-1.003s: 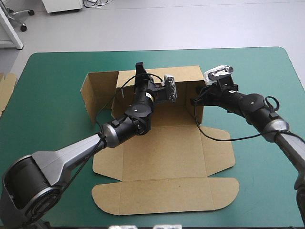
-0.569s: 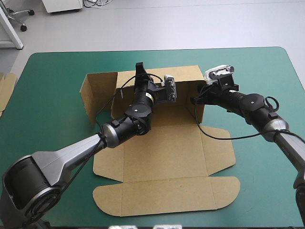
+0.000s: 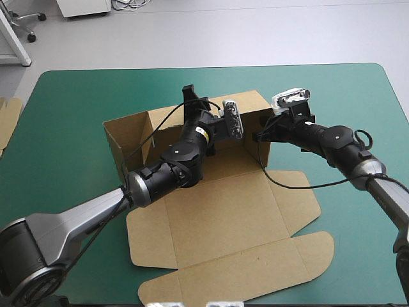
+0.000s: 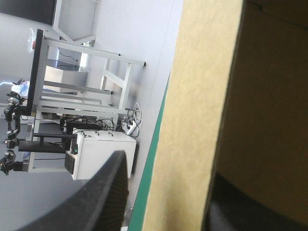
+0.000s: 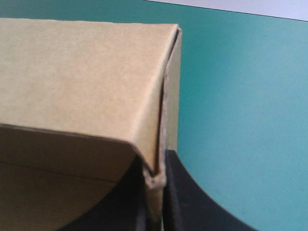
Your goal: Fold the box
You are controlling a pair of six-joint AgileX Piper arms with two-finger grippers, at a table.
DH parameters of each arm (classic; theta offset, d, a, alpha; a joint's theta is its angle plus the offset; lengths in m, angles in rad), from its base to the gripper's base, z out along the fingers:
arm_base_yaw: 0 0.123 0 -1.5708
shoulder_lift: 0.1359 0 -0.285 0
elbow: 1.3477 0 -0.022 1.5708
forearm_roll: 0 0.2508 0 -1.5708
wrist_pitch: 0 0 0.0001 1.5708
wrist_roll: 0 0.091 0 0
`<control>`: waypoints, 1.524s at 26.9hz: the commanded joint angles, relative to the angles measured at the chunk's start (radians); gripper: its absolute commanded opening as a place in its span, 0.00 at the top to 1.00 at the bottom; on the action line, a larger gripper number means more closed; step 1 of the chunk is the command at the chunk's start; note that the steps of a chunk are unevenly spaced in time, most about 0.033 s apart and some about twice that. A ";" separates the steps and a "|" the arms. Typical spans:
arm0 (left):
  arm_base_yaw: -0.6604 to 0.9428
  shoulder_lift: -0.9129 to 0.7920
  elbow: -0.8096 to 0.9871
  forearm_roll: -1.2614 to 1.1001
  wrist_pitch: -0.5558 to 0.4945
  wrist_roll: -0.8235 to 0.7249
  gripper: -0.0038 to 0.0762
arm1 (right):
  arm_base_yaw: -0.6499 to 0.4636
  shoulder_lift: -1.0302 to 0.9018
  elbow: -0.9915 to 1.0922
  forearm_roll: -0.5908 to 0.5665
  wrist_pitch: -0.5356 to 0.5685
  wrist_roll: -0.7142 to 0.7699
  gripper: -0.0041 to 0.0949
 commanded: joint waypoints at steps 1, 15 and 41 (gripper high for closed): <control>-0.035 -0.079 -0.029 -0.002 0.012 0.015 0.59 | 0.000 -0.044 -0.035 0.033 -0.008 0.015 0.99; 0.030 -0.344 -0.029 -0.101 -0.187 0.141 0.65 | 0.000 -0.044 -0.035 -0.060 -0.015 0.104 0.99; 1.000 -0.402 -0.013 -0.270 -0.159 -0.432 0.65 | 0.000 -0.044 -0.035 -0.282 0.001 0.350 0.99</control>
